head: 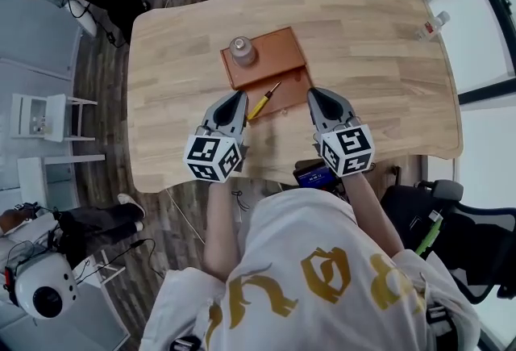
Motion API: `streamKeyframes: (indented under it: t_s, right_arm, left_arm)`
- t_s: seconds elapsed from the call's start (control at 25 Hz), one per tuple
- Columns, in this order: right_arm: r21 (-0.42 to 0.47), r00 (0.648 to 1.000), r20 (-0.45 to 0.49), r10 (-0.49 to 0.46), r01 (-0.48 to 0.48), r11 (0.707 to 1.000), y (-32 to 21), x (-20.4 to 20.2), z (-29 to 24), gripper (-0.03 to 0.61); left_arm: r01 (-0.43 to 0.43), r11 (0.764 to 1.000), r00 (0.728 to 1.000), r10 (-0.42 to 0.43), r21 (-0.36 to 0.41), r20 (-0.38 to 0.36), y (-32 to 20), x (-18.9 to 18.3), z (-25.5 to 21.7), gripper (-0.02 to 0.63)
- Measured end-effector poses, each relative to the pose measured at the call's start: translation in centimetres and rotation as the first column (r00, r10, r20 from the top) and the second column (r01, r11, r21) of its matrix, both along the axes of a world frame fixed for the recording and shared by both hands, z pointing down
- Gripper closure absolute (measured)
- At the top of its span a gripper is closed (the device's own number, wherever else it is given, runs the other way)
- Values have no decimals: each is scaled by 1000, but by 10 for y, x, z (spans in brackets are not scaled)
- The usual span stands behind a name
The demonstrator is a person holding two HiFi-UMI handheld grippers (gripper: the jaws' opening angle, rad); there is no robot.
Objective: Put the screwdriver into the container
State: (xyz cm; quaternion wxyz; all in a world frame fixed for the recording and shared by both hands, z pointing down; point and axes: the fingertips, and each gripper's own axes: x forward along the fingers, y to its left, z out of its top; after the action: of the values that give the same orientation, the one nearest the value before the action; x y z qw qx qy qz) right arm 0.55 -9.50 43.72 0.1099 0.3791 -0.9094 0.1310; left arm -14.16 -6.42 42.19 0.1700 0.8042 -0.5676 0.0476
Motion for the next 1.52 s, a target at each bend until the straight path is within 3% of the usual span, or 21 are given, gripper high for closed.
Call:
streamKeyframes:
  t_s: [0.16, 0.4, 0.56, 1.12, 1.52]
  right_arm:
    - [35, 1000, 10, -1, 0, 999, 6, -1, -14, 569]
    - [42, 1000, 16, -4, 4, 999, 13, -4, -17, 569]
    - [34, 999, 26, -23, 22, 999, 20, 0, -19, 569]
    - [-1, 1000, 23, -20, 20, 1000, 14, 5, -5, 569]
    - [-4, 998, 46, -33, 33, 999, 15, -4, -2, 569]
  left_arm:
    - [54, 998, 998, -53, 28, -42, 11, -7, -12, 604]
    - [86, 995, 996, -88, 48, 24, 21, -12, -14, 604]
    - [121, 990, 993, -121, 73, -8, 24, -9, -21, 604]
    - [113, 993, 993, -112, 41, -46, 21, -4, -12, 604]
    - [126, 991, 992, -127, 38, 24, 23, -17, -11, 604]
